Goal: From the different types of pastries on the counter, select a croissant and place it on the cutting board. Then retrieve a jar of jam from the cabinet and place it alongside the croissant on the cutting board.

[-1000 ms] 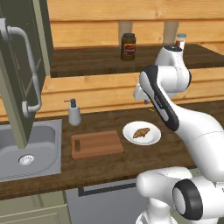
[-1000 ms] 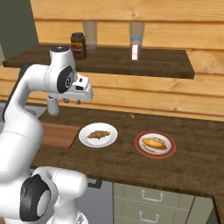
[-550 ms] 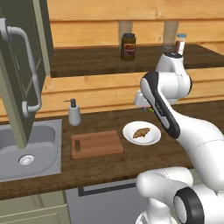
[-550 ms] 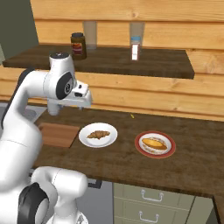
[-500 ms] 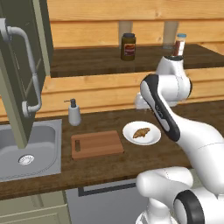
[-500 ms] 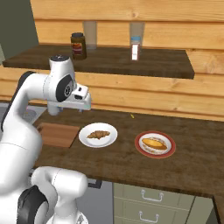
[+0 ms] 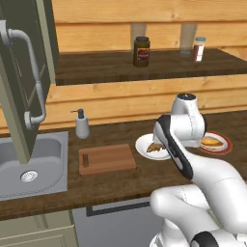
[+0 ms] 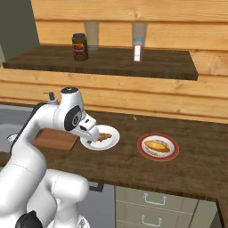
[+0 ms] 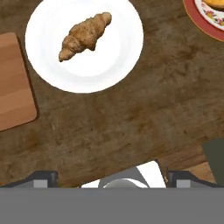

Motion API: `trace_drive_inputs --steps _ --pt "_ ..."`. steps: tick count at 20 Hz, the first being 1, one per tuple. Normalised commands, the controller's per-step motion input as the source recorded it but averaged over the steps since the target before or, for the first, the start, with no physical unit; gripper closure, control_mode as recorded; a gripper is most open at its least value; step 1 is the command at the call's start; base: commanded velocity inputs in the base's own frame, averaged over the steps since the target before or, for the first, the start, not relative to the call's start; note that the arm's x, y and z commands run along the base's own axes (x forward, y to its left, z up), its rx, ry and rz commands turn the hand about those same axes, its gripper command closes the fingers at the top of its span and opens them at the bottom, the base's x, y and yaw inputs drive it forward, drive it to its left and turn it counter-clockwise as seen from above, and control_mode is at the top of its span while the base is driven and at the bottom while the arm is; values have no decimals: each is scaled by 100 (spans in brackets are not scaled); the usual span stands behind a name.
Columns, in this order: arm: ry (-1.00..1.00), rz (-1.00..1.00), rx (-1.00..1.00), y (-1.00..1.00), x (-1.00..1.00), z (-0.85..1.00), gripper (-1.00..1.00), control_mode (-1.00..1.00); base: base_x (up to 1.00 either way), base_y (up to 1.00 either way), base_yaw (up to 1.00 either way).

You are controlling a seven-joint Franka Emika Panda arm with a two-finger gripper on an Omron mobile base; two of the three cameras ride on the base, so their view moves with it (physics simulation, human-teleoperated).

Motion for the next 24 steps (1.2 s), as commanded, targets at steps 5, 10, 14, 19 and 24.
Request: trace_drive_inputs --steps 5,10,14,19,24 --pt "8 -28 1 -10 3 -38 -100 -100 0 0 0" --pt "9 -3 2 0 27 1 -100 -100 0 0 0" --pt "15 -9 1 0 79 0 -100 -100 0 0 0" --pt "10 -6 0 0 71 1 -100 -100 0 0 0" --pt "8 -8 0 0 52 -7 -100 -100 0 0 0"
